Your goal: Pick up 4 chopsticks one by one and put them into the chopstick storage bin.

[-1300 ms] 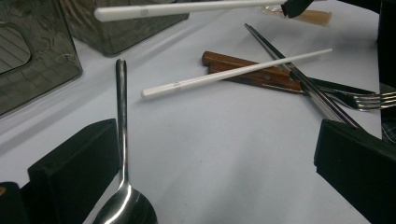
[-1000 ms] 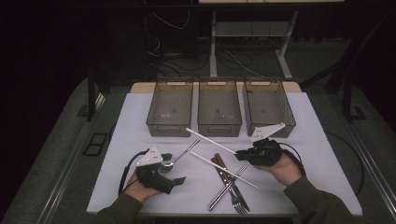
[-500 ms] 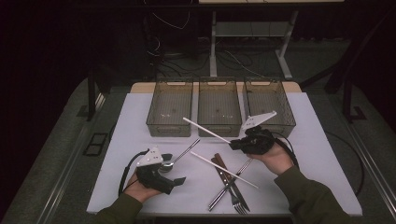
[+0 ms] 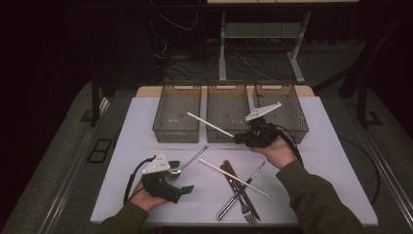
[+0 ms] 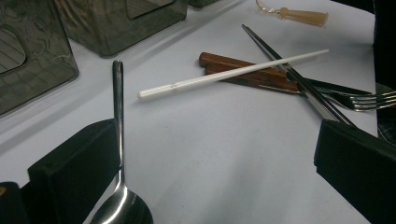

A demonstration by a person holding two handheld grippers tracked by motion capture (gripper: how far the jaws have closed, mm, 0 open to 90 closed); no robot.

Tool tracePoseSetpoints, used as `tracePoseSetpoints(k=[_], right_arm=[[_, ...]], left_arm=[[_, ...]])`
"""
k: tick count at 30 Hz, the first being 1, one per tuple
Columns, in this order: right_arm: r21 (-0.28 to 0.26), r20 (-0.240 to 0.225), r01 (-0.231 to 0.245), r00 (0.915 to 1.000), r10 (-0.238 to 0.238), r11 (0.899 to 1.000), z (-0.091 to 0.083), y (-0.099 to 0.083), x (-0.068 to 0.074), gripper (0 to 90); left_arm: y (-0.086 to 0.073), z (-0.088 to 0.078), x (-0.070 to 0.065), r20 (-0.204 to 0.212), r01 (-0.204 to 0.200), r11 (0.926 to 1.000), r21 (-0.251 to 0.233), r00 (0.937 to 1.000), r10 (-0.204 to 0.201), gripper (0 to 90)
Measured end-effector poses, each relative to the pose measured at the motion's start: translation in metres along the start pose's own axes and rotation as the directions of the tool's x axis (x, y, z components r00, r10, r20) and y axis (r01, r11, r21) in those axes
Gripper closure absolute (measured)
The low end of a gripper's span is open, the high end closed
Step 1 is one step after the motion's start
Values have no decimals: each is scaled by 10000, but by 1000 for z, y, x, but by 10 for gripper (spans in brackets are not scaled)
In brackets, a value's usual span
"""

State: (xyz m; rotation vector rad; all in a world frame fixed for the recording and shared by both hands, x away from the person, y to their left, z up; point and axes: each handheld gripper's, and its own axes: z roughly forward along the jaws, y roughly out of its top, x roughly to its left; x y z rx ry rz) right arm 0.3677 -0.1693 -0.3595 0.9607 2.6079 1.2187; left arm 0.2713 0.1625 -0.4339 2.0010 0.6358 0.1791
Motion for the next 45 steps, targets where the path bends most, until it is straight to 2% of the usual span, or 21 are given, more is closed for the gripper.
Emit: tracePoseSetpoints(k=[9, 11, 23, 28, 30, 33, 36, 38, 42, 45], right_arm=[[-125, 135, 44, 9999, -43, 9999, 6, 18, 0, 857], [-300, 194, 62, 9998, -57, 9995, 7, 22, 0, 858], [-527, 522, 295, 9983, -267, 9982, 21, 58, -1, 856], [-454, 811, 263, 9965, -225, 9986, 34, 75, -2, 856], [-452, 842, 195, 9963, -156, 9988, 42, 81, -4, 856], [-305, 1128, 190, 9935, -155, 9994, 57, 90, -7, 856], [-314, 1123, -150, 9935, 184, 9994, 75, 101, -13, 856], [-294, 1182, -216, 9927, 249, 9993, 79, 104, -14, 856], [-174, 1342, -383, 9901, 403, 9991, 94, 114, -19, 856], [-305, 1424, -488, 9884, 526, 9983, 103, 120, -21, 856]], left_arm=[[0, 0, -1, 25, 75, 9999, -78, 10000, -75, 0], [0, 0, -1, 39, 41, 10000, -53, 10000, -41, 0], [1, 0, -1, 44, 40, 10000, -62, 10000, -40, 0], [1, 1, -1, 59, 59, 10000, -79, 10000, -59, 0], [1, 1, -1, 68, 48, 9999, -99, 10000, -47, 0], [1, 1, -1, 61, 20, 9999, -103, 10000, -20, 0], [1, 1, 0, 62, -21, 10000, -68, 10000, 21, 0], [1, 1, 0, 36, 86, 9998, -186, 10000, -85, 0], [1, 0, 0, 90, 54, 9998, -175, 9999, -53, 0], [1, 0, 0, 128, 50, 9998, -178, 9999, -47, 0]])
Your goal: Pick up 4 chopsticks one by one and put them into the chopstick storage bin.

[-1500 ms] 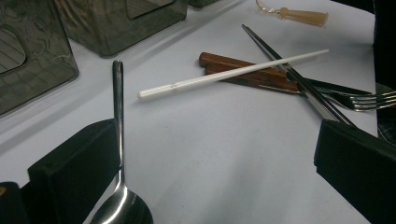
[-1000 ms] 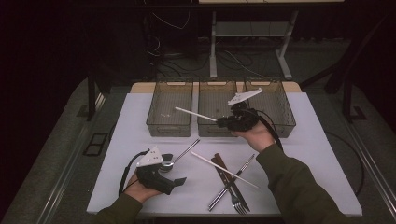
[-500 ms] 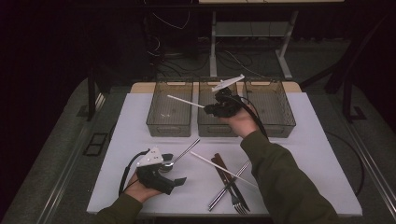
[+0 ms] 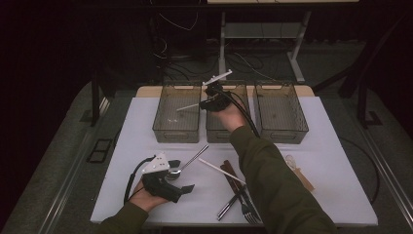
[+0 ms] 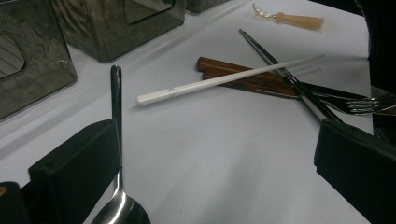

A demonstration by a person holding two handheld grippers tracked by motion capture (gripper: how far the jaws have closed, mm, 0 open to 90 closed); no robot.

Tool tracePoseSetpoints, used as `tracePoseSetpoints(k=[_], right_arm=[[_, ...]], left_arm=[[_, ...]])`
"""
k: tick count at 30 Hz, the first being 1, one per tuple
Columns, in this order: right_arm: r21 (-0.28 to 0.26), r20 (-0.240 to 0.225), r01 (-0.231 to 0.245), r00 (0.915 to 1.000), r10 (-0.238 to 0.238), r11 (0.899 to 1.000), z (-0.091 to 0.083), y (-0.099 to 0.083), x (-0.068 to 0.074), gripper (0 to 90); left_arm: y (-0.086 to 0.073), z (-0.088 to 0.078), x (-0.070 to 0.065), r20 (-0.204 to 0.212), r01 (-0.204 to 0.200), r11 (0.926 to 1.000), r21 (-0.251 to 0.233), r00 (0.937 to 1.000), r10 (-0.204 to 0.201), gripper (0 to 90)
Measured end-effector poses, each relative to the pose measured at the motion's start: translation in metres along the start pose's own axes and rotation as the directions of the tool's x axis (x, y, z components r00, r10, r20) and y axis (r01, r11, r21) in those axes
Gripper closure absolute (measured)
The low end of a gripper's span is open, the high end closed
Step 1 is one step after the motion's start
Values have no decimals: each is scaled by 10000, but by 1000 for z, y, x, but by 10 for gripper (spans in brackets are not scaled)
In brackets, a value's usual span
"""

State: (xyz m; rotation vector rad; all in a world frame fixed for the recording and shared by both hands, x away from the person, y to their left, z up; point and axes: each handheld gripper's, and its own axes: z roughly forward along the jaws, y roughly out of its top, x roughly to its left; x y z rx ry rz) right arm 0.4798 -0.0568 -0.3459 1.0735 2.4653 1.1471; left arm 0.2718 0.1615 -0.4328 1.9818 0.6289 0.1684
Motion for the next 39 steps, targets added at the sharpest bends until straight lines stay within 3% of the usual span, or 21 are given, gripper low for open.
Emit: tracePoseSetpoints(k=[9, 17, 22, 25, 28, 36, 39], right_arm=[[-153, 317, -313, 9990, 317, 9994, 27, 12, 0, 855], [501, 526, -222, 9984, 196, 9985, 55, 15, 12, 854], [756, 631, -173, 9979, 126, 9970, 60, 15, 15, 848], [862, 542, -232, 9984, 185, 9960, 61, 14, 14, 814], [826, 521, -200, 9985, 157, 9964, 59, 15, 14, 665], [707, 145, -194, 9997, 184, 9973, 45, 16, 14, 545], [532, -259, 7, 9997, 7, 9986, 32, 12, 17, 498]], left_arm=[[1, 2, 0, 79, -42, 10000, -26, 10000, 42, 0], [1, 2, -1, 158, -71, 10000, -13, 9999, 71, 0], [2, 2, -1, 181, -94, 10000, 21, 9998, 94, 0], [1, 2, -1, 179, -89, 10000, 26, 9998, 89, 0], [2, 2, -1, 174, -93, 10000, 23, 9998, 93, 0], [1, 2, 0, 148, -111, 9999, 39, 9998, 110, 0], [1, 3, 0, 113, -99, 9999, 26, 9999, 99, 0]])
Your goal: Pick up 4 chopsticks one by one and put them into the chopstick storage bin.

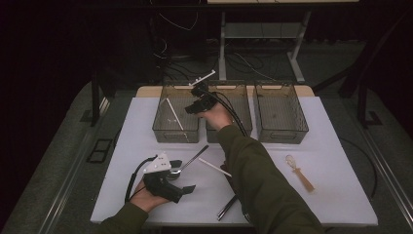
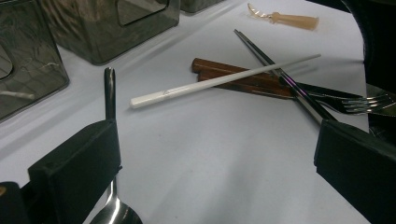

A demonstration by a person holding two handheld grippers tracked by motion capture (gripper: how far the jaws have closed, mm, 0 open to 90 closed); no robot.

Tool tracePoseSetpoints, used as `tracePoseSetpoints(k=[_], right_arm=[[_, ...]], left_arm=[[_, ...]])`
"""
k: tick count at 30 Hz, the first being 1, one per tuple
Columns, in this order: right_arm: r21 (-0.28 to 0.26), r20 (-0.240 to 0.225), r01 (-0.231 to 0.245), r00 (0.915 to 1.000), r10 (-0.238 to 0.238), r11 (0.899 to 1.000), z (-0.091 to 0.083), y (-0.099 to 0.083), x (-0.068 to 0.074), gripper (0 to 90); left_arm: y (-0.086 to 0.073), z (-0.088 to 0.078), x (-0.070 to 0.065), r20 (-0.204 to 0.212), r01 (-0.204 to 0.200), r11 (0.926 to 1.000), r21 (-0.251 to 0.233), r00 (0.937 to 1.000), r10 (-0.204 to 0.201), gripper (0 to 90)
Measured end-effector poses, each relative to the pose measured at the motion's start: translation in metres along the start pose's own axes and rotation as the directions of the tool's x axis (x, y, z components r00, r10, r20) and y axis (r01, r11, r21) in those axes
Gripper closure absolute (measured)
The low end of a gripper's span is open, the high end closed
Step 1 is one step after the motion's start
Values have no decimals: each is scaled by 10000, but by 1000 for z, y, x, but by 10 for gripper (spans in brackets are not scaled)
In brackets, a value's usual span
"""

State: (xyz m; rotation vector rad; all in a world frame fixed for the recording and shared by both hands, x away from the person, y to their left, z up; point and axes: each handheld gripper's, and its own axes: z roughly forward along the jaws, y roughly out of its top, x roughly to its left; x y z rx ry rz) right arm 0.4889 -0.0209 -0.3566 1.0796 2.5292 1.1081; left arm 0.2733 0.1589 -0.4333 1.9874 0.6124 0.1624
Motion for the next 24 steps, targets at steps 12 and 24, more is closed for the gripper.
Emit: tracePoseSetpoints(k=[12, 24], right_arm=[[-597, -847, 558, 9946, -607, 9967, -39, -25, 7, 440], [-757, -1439, 1062, 9827, -1163, 9915, -77, -61, 9, 395]], left_arm=[[0, 1, 1, -39, 93, 9999, 42, 9999, -93, 0], [-1, 2, 1, -125, 178, 9998, 125, 9998, -177, 0]])
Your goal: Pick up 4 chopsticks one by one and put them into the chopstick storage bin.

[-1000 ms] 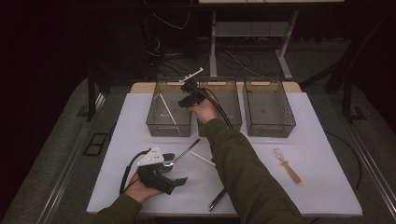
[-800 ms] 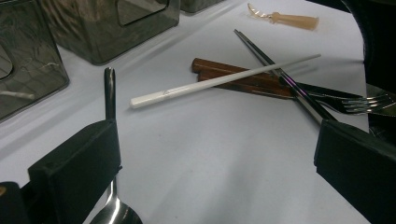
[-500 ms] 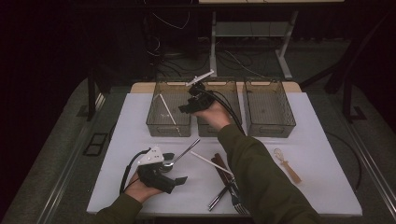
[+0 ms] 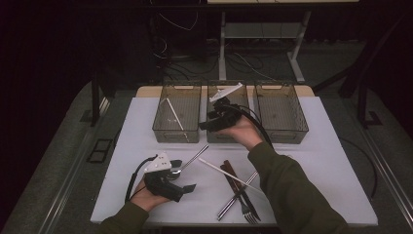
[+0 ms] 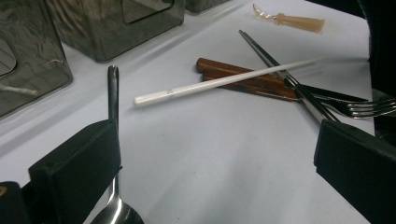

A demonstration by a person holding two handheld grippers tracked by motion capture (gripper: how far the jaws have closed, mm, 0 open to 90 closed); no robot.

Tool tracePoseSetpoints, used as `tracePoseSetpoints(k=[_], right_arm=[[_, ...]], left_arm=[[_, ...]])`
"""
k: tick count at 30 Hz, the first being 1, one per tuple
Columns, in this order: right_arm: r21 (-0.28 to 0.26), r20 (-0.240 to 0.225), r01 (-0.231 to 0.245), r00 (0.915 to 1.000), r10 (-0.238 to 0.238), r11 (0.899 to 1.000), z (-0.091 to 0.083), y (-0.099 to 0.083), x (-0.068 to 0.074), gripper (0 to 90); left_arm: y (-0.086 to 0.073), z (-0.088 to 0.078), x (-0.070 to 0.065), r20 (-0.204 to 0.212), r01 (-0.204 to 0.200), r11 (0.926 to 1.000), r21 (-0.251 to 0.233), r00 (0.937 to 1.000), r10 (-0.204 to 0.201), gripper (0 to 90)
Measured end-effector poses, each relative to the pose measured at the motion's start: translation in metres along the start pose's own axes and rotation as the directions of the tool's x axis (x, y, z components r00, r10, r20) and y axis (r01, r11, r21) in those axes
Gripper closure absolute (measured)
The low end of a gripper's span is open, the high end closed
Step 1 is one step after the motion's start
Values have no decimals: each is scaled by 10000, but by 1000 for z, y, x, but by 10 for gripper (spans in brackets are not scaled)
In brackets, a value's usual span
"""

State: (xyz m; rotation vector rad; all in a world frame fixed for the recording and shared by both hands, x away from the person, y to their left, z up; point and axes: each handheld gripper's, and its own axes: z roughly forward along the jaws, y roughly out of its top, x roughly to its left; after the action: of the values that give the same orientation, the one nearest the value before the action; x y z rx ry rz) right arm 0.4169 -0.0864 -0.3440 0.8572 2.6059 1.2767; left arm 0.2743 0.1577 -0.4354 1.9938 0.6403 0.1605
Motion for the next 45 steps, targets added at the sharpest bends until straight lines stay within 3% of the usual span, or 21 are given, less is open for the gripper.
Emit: tracePoseSetpoints(k=[13, 22, 31, 40, 45], right_arm=[[-470, -566, 375, 9976, -402, 9982, -37, -47, 9, 411], [-720, -545, 104, 9984, -143, 9973, -59, -88, 6, 426], [-357, -469, 214, 9986, -230, 9991, -74, -120, 11, 463], [-42, -642, 175, 9978, -178, 9998, -89, -151, 20, 525], [160, -754, 1, 9971, 12, 9999, -92, -166, 23, 522]], left_arm=[[-1, -1, 2, -187, 13, 10000, -19, 9998, -13, 0], [-2, -2, 2, -236, 81, 10000, 4, 9997, -81, 0], [-2, -3, 2, -220, -55, 9999, 104, 9997, 57, 0], [-2, -5, 4, -395, 403, 9990, 200, 9984, -395, 0], [-2, -5, 3, -430, 340, 9992, 220, 9985, -330, 0]])
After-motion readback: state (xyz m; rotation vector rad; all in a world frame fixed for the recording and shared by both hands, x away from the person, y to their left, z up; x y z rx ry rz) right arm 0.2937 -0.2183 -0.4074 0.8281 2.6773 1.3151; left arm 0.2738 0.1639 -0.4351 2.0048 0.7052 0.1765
